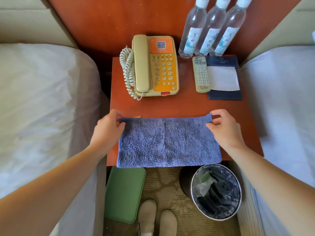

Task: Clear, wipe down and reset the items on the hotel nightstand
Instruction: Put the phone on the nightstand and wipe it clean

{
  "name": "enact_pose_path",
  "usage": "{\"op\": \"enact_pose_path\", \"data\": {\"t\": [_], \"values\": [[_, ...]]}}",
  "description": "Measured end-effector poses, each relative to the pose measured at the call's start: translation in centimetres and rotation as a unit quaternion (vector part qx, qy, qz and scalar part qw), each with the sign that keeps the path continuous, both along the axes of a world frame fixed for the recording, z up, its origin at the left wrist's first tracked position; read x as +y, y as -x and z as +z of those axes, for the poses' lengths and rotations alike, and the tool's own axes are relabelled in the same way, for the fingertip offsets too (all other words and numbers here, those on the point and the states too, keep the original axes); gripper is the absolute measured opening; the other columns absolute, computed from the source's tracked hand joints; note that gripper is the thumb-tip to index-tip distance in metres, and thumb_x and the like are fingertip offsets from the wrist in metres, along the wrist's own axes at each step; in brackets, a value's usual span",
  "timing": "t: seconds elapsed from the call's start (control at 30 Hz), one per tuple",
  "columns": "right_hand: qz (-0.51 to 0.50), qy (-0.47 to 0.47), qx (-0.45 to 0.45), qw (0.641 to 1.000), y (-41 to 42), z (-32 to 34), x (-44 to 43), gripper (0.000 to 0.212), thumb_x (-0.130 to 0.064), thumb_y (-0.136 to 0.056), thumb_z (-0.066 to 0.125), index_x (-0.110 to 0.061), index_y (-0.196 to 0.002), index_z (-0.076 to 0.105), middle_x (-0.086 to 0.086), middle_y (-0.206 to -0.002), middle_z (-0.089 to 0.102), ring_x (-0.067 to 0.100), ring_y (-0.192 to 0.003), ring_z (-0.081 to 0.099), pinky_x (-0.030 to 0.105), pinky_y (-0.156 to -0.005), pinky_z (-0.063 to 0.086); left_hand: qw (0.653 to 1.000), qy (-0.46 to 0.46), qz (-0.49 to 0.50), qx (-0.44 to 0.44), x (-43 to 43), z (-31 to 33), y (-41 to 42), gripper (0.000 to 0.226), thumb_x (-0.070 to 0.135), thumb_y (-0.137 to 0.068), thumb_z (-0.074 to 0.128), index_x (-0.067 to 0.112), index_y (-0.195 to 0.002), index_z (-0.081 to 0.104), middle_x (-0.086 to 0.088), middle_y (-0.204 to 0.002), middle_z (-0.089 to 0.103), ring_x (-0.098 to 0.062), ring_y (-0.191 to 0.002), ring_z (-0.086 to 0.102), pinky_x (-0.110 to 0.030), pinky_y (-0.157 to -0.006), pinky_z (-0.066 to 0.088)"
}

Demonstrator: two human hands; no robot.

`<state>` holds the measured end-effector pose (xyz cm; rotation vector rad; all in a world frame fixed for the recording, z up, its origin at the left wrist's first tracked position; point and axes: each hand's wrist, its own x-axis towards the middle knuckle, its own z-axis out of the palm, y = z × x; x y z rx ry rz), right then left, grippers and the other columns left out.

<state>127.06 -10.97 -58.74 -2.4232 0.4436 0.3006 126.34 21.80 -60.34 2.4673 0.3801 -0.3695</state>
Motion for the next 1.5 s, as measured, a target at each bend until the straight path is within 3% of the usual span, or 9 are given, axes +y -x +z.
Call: {"op": "enact_pose_path", "data": {"t": [0.17, 0.3, 0.53, 0.63, 0.73, 0.97, 1.13, 1.37, 1.5], "values": [[0.003, 0.076, -0.076, 0.994, 0.4, 0.1, 1.1, 0.052, -0.009, -0.083, 0.073, -0.009, -0.129, 0.049, 0.013, -0.113, 0.059, 0.035, -0.109, 0.051, 0.033, -0.091, 0.035, 0.997, -0.036, 0.014, 0.061, 0.4, 0.4, 0.4, 0.029, 0.028, -0.089, 0.064, 0.011, -0.111, 0.055, -0.005, -0.100, 0.063, -0.028, -0.099, 0.057, -0.041, -0.086, 0.048], [0.098, -0.001, -0.025, 0.995, 1.8, 1.2, 5.4, 0.023, -0.018, -0.086, 0.070, -0.024, -0.106, 0.061, -0.012, -0.083, 0.061, 0.012, -0.076, 0.060, 0.018, -0.062, 0.032, 0.983, -0.025, -0.012, 0.182, -0.3, 1.5, -0.4, 0.027, 0.029, -0.088, 0.067, 0.004, -0.098, 0.064, -0.007, -0.086, 0.066, -0.025, -0.078, 0.061, -0.031, -0.068, 0.048], [0.076, -0.303, 0.169, 0.935, 4.9, 2.8, 13.7, 0.051, -0.055, -0.076, 0.072, -0.034, -0.118, 0.052, -0.014, -0.100, 0.065, 0.001, -0.090, 0.063, 0.023, -0.075, 0.050, 0.907, 0.300, 0.121, 0.269, -3.5, 4.8, -1.4, 0.008, 0.009, -0.092, 0.062, 0.001, -0.095, 0.063, -0.011, -0.078, 0.070, -0.010, -0.055, 0.065, -0.018, -0.050, 0.053], [0.057, -0.246, 0.107, 0.962, 5.2, 3.1, 13.3, 0.032, -0.038, -0.083, 0.070, -0.031, -0.109, 0.054, -0.012, -0.089, 0.066, 0.003, -0.079, 0.063, 0.021, -0.068, 0.048, 0.889, 0.373, 0.091, 0.251, -5.1, 6.3, -1.8, 0.019, 0.023, -0.094, 0.064, 0.005, -0.098, 0.066, -0.009, -0.084, 0.075, -0.012, -0.068, 0.067, -0.021, -0.064, 0.055], [0.011, -0.167, 0.050, 0.985, 5.3, 3.0, 9.5, 0.023, -0.016, -0.085, 0.063, -0.026, -0.103, 0.054, -0.006, -0.081, 0.065, 0.011, -0.070, 0.061, 0.018, -0.053, 0.041, 0.943, 0.293, -0.004, 0.155, -5.5, 5.3, -1.2, 0.024, 0.037, -0.094, 0.060, 0.017, -0.106, 0.067, 0.002, -0.100, 0.074, -0.013, -0.088, 0.062, -0.028, -0.079, 0.050], [0.049, 0.153, -0.132, 0.978, 6.2, 0.8, 0.5, 0.056, -0.013, -0.084, 0.067, -0.008, -0.136, 0.047, 0.011, -0.136, 0.053, 0.034, -0.127, 0.046, 0.035, -0.105, 0.032, 0.972, -0.089, -0.175, -0.130, -1.0, -1.9, 1.7, 0.054, 0.022, -0.100, 0.045, 0.012, -0.151, 0.030, -0.006, -0.160, 0.023, -0.022, -0.150, 0.013, -0.039, -0.122, 0.011], [0.156, 0.207, -0.068, 0.963, 5.5, -4.9, 7.2, 0.069, -0.048, -0.095, 0.030, -0.007, -0.149, 0.033, 0.013, -0.158, 0.027, 0.033, -0.146, 0.023, 0.048, -0.118, 0.018, 0.957, -0.161, -0.210, -0.119, -0.7, -5.6, 2.0, 0.061, 0.040, -0.103, 0.020, 0.012, -0.157, 0.009, -0.002, -0.162, 0.002, -0.014, -0.150, -0.004, -0.035, -0.122, -0.005], [0.399, 0.181, -0.172, 0.882, 5.3, -6.8, 14.2, 0.067, -0.053, -0.095, 0.038, -0.018, -0.152, 0.030, 0.000, -0.161, 0.019, 0.020, -0.150, 0.013, 0.047, -0.120, 0.013, 0.955, -0.127, -0.214, -0.160, 0.3, -6.7, 1.9, 0.063, 0.029, -0.096, 0.022, 0.000, -0.151, 0.025, -0.014, -0.159, 0.019, -0.025, -0.148, 0.017, -0.042, -0.122, 0.011], [0.253, 0.263, -0.142, 0.920, 4.1, -7.0, 2.1, 0.067, -0.052, -0.094, 0.036, -0.018, -0.151, 0.032, 0.004, -0.159, 0.027, 0.026, -0.147, 0.024, 0.051, -0.117, 0.021, 0.954, -0.142, -0.211, -0.158, -0.1, -6.2, 2.0, 0.061, 0.028, -0.098, 0.021, 0.004, -0.153, 0.024, -0.011, -0.161, 0.018, -0.021, -0.150, 0.013, -0.039, -0.123, 0.008]]}}
